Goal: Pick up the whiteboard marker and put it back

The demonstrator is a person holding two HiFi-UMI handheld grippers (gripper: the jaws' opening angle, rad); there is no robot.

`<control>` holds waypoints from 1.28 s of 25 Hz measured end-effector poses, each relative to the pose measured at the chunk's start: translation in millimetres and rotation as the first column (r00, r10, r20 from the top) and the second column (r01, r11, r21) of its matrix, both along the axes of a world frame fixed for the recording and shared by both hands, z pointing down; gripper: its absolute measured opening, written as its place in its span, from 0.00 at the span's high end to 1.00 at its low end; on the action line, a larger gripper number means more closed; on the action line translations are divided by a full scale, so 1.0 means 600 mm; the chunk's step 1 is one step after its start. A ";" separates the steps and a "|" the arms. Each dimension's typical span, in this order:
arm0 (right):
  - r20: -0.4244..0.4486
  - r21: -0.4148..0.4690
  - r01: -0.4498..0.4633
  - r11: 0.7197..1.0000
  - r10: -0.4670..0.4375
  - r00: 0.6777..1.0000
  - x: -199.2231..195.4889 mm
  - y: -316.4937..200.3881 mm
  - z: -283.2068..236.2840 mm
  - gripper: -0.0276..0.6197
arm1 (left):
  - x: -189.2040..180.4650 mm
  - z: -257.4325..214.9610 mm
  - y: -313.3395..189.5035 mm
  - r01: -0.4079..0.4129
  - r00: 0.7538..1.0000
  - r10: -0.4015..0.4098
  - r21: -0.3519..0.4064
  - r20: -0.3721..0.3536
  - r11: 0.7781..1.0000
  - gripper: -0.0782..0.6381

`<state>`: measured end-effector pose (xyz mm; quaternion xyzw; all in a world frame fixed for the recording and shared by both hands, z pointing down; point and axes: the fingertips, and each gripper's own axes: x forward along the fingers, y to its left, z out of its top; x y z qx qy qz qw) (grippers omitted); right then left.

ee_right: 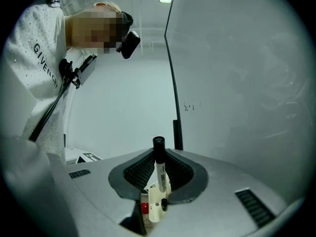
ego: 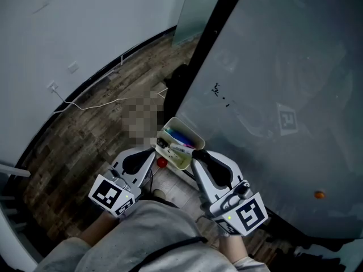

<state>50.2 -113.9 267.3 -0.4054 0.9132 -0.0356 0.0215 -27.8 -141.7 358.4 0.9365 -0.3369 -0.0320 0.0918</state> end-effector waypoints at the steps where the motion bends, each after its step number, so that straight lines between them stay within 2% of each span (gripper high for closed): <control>1: 0.002 0.002 0.002 1.000 -0.002 1.000 0.000 0.000 -0.002 0.84 | 0.000 -0.001 0.000 0.000 1.000 0.000 0.001 -0.001 1.000 0.87; 21: 0.005 0.032 0.020 0.999 -0.020 1.000 -0.008 0.007 -0.033 0.84 | -0.011 -0.010 0.000 0.016 1.000 -0.016 0.021 -0.014 1.000 0.87; 32: 0.015 0.031 0.020 0.999 -0.020 1.000 -0.004 0.006 -0.030 0.84 | -0.012 -0.007 -0.001 0.028 1.000 -0.028 0.032 0.002 0.999 0.87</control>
